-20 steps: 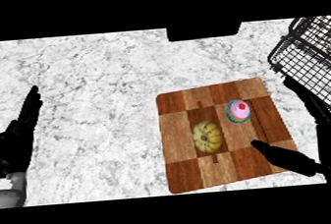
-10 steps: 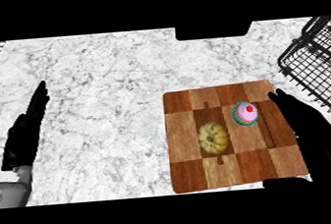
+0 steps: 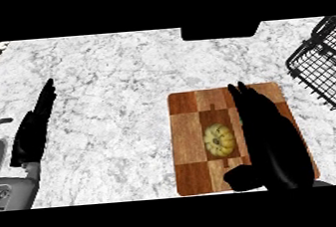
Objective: Pick the squash from the cutting board and place it in the tiered basket
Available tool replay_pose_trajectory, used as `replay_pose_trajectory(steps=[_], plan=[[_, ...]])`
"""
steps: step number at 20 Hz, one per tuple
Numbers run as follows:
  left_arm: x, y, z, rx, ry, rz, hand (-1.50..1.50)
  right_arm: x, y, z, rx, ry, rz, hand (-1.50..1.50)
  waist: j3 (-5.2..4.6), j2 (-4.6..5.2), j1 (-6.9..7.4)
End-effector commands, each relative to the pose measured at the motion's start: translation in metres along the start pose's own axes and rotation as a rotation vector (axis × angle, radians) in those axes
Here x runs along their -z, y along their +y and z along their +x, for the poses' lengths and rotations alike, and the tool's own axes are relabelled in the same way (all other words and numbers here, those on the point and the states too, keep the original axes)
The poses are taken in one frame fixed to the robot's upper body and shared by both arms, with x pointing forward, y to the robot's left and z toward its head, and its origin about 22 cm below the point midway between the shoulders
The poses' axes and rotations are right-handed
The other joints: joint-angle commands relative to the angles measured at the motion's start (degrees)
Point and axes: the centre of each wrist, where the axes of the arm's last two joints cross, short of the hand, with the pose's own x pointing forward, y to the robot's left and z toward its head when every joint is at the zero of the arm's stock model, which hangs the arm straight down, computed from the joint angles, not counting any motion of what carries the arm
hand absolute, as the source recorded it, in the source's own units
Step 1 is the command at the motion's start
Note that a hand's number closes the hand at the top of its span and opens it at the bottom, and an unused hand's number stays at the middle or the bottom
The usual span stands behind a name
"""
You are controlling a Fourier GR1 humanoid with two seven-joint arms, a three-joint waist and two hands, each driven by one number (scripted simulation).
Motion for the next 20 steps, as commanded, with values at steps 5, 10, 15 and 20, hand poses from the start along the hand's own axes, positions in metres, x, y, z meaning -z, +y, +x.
replay_pose_trajectory(steps=[5, 10, 15, 20], plan=[[0.008, 0.007, 0.005, -0.009, 0.003, 0.010, 0.00, 0.025, 0.016, 0.026, -0.130, 0.265, 0.080, -1.50, 0.16, -0.06, -0.64], [0.010, 0.010, -0.006, 0.000, 0.003, 0.026, 0.00, 0.017, 0.036, 0.025, -0.172, 0.273, 0.118, -1.50, 0.18, -0.10, -1.38], [0.004, 0.009, -0.015, -0.001, 0.023, 0.017, 0.00, 0.012, 0.044, 0.020, -0.225, 0.263, 0.121, -1.50, 0.20, -0.12, -1.46], [0.007, 0.017, -0.017, -0.012, 0.035, 0.012, 0.00, 0.020, 0.052, 0.037, -0.302, 0.278, 0.080, -1.50, 0.15, -0.02, -1.20]])
